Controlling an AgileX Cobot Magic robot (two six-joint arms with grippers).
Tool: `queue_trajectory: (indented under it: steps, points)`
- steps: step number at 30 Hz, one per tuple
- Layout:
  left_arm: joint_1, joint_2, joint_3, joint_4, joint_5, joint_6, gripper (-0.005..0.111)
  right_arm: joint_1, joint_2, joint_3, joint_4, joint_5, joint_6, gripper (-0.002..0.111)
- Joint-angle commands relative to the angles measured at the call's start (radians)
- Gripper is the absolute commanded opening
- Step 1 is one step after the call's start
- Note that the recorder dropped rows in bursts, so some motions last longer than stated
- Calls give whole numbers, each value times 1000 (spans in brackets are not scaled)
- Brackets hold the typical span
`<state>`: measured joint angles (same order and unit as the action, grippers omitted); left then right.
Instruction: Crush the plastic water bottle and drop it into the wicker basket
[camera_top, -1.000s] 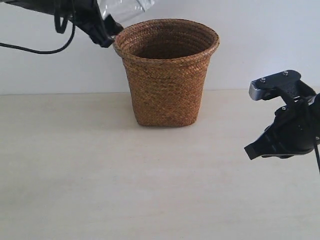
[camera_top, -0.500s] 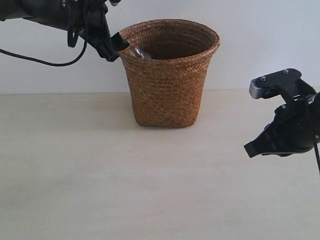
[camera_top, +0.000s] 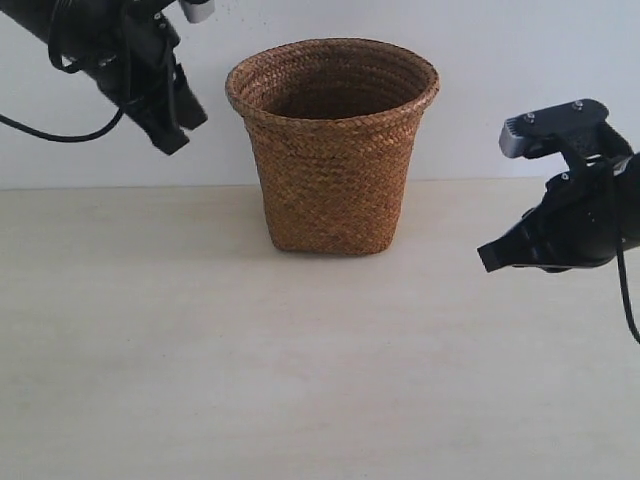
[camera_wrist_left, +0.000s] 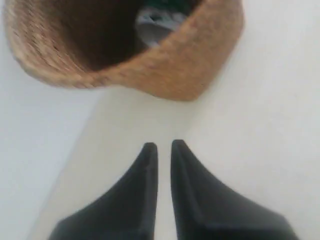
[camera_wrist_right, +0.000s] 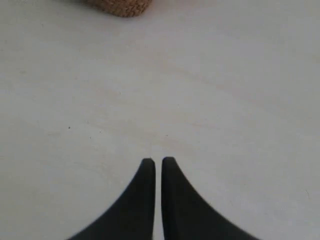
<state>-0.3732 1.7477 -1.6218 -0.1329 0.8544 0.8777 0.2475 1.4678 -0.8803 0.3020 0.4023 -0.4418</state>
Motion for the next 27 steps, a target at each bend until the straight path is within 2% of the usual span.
queue_trajectory:
  steps: [1, 4, 8, 11, 14, 21, 27]
  points:
    - [3, -23, -2, 133, 218, -286, 4, -8, -3, -103, 6, 224, 14, 0]
    - [3, -26, -2, 239, 367, -470, 4, -8, -3, -160, -17, 369, 35, 0]
    - [5, -59, 56, 278, 367, -673, 4, -8, -3, -189, -152, 520, 134, 0]
    - [5, -139, 173, 286, 367, -732, 4, -8, -11, -189, -330, 605, 309, 0]
    - [5, -279, 313, 304, 367, -773, 4, -8, -81, -189, -371, 622, 380, 0]
    - [5, -575, 544, 298, 291, -822, 4, -8, -356, -79, -378, 530, 450, 0]
    - [5, -858, 757, 289, 55, -859, 4, -8, -669, 231, -390, 146, 517, 0]
